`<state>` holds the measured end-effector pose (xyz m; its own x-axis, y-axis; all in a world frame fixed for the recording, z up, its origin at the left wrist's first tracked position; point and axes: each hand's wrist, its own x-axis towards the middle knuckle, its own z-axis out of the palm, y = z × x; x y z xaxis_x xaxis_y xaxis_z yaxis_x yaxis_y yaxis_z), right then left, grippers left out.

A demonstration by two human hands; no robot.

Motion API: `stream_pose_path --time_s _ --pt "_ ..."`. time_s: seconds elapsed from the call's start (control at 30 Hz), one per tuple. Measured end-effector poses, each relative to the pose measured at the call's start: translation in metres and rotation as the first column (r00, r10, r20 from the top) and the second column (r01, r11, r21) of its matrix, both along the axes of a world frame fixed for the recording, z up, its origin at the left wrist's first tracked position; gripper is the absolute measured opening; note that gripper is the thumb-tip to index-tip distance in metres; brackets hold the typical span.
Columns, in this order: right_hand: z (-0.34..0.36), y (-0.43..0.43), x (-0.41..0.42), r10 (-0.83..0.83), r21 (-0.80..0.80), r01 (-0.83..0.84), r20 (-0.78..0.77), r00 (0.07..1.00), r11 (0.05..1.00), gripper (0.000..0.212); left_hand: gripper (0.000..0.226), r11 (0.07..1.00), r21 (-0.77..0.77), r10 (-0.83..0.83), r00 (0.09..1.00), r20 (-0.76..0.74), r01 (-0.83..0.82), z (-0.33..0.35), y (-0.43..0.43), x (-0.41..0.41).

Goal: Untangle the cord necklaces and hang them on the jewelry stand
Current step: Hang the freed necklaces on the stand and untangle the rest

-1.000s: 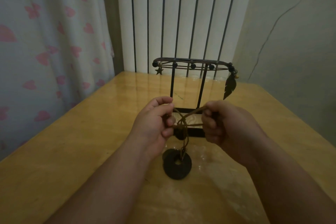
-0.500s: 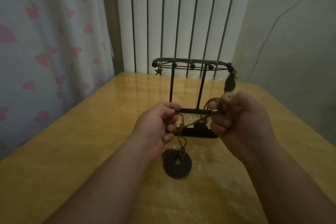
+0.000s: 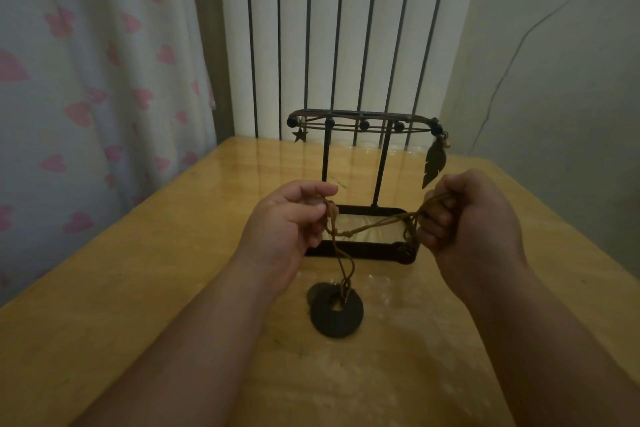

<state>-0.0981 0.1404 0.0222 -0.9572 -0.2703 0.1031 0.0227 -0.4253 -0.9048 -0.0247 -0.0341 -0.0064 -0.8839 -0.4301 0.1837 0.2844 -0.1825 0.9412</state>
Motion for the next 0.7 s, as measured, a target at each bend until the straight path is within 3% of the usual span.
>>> stream_pose_path --time_s 0.33,0.5,0.7 --pt "0.0 0.0 -0.001 0.037 -0.03 -0.038 -0.027 0.999 0.999 0.027 0.031 0.996 0.089 -0.009 1.0 -0.007 0.009 0.004 0.004 0.003" --pt "0.002 0.001 0.002 0.098 -0.167 -0.1 -0.018 0.995 0.981 0.028 0.015 0.984 -0.176 0.019 0.994 0.106 0.0 0.001 0.005 0.003" --pt "0.0 0.0 0.005 0.112 -0.147 -0.113 -0.018 0.994 0.983 0.018 0.009 0.863 -0.502 0.068 0.974 0.214 0.05 0.0 0.012 0.005"
